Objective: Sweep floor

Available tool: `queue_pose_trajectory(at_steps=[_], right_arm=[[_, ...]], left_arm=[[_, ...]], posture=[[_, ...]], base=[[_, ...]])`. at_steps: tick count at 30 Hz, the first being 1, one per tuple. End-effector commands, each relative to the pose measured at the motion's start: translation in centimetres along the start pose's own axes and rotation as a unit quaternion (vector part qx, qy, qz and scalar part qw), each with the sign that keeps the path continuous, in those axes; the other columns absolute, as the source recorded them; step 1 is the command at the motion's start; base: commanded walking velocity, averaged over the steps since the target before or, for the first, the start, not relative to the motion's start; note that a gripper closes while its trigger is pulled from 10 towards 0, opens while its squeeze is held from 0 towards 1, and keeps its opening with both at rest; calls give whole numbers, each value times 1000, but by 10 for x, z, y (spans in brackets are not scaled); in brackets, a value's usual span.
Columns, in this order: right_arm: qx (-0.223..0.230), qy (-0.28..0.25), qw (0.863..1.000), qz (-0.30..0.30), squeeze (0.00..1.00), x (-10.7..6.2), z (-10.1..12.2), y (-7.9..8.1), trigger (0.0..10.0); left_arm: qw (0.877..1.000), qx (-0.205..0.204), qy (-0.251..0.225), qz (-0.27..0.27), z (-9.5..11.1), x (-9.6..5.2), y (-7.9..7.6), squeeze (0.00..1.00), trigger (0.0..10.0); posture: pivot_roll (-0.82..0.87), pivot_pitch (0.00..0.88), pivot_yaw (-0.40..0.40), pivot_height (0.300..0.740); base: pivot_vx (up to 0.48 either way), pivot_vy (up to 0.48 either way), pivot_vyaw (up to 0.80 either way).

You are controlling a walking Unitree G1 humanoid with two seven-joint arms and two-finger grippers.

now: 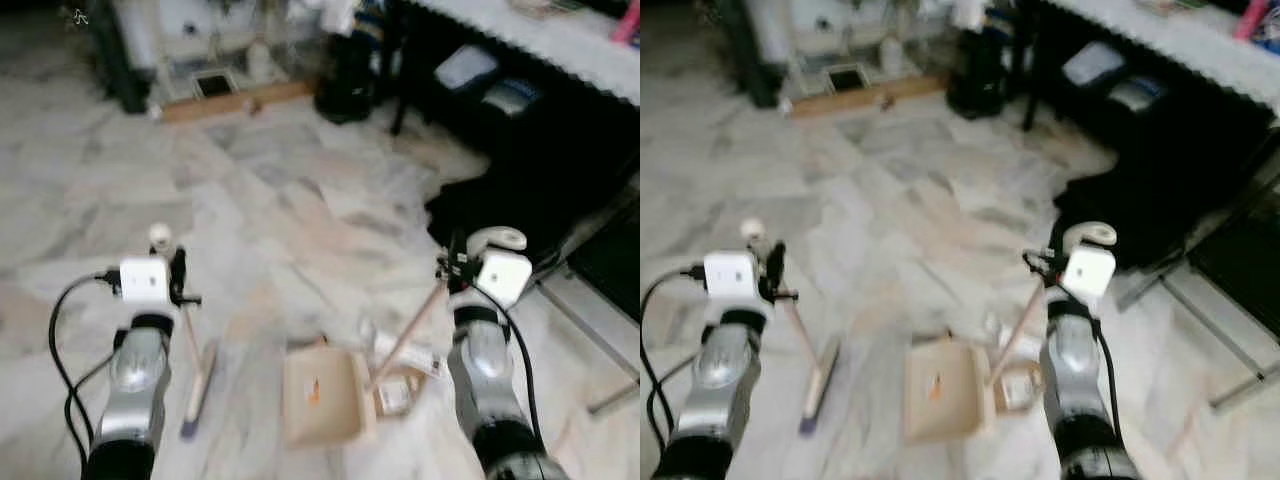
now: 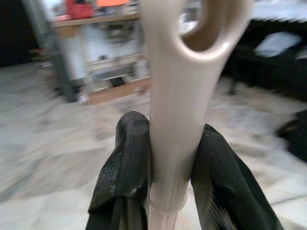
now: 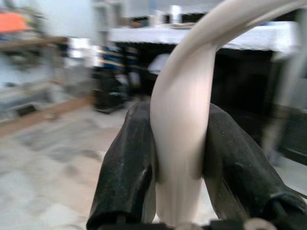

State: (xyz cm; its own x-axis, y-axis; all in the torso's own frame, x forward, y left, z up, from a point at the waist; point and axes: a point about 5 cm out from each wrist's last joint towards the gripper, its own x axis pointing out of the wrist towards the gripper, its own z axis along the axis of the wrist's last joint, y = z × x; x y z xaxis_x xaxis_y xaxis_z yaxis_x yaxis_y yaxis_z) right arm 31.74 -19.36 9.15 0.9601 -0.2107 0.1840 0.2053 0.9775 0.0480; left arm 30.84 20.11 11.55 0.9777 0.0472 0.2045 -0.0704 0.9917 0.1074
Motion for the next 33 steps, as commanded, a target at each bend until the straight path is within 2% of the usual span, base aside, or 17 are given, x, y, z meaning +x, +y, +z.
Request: queue_pose_trajectory(at_steps=[1, 18, 21, 23, 33], right_arm=[[-7, -25, 1000, 5, 0, 7, 11, 1, 10000], [-6, -27, 1000, 0, 0, 7, 11, 2, 10000], [-6, -22, 1000, -2, 0, 7, 11, 1, 10000], [-3, -25, 1000, -2, 0, 7, 11, 1, 10000], [-8, -33, 999, 4, 0, 7, 13, 3, 10000]], left_arm=[[999, -8, -34, -5, 14, 6, -2, 0, 10000], [999, 0, -42, -19, 19, 8, -6, 0, 10000], [999, 1, -42, -20, 19, 8, -6, 0, 10000], [999, 3, -42, -19, 19, 8, -5, 0, 10000], [999, 3, -43, -19, 19, 7, -5, 0, 10000]], posture=[[98, 107, -60, 740], [100, 110, -58, 740], [100, 111, -58, 740], [101, 113, -59, 740], [102, 114, -60, 740]], base=[[0, 371, -475], [0, 0, 0], [0, 0, -525], [272, 0, -788], [289, 0, 0]])
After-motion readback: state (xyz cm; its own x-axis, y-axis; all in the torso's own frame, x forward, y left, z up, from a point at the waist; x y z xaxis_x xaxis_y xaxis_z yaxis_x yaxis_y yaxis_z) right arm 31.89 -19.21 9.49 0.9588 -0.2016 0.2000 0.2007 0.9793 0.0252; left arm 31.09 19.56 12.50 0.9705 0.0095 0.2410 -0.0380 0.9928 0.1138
